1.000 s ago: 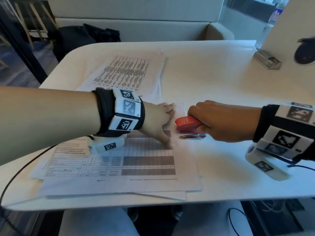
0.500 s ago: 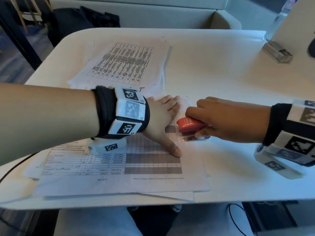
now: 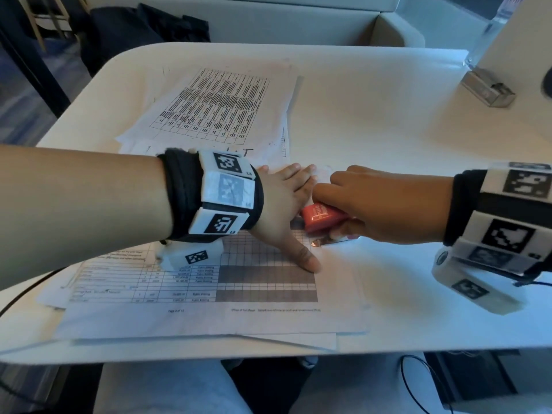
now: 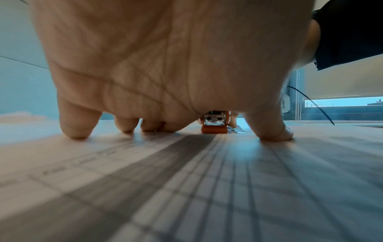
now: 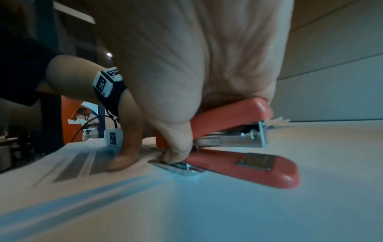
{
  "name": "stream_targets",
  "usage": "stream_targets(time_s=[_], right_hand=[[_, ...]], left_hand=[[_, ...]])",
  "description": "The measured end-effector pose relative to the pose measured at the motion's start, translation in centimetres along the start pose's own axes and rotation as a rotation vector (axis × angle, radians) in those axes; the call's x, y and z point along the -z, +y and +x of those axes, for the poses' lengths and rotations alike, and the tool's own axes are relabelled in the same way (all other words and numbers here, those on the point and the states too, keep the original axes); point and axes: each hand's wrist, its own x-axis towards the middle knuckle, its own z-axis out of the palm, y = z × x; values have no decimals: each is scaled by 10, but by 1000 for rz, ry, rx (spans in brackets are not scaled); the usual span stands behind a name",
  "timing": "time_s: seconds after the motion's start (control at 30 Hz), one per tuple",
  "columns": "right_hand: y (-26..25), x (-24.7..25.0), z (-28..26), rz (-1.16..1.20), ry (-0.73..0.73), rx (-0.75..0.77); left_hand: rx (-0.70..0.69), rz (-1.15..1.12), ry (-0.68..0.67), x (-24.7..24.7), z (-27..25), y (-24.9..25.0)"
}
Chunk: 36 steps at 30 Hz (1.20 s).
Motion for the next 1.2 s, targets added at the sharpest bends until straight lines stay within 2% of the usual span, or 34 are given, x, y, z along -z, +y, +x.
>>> stream_targets(time_s=[0.2, 0.3, 0.37, 0.53, 0.63, 0.7, 0.83, 0.9, 1.0, 1.2], right_hand=[[0, -1, -1, -167, 173, 135], [3, -6, 2, -61, 72, 35], [5, -11, 2, -89, 50, -14], [-5, -6, -3, -192, 278, 136], [-12, -2, 3, -33, 207, 68], [-11, -2, 5, -49, 149, 49], [-10, 3, 4, -147, 181, 160], [-8, 5, 5, -85, 159, 204], [-8, 8, 5, 11, 94, 168], [-12, 11, 4, -170, 169, 341]], left_hand=[[-27, -29, -1, -2, 2, -3], [-5, -28, -7, -1, 0, -2], [0, -23, -2, 0, -1, -1], [-48, -28, -6, -2, 3, -5], [-48, -68, -1, -1, 1, -4], [-41, -78, 11, -1, 0, -4], [-37, -64, 12, 0, -1, -3], [-28, -61, 4, 0, -1, -4], [-40, -68, 7, 0, -1, -3], [-55, -32, -37, 2, 0, -2]])
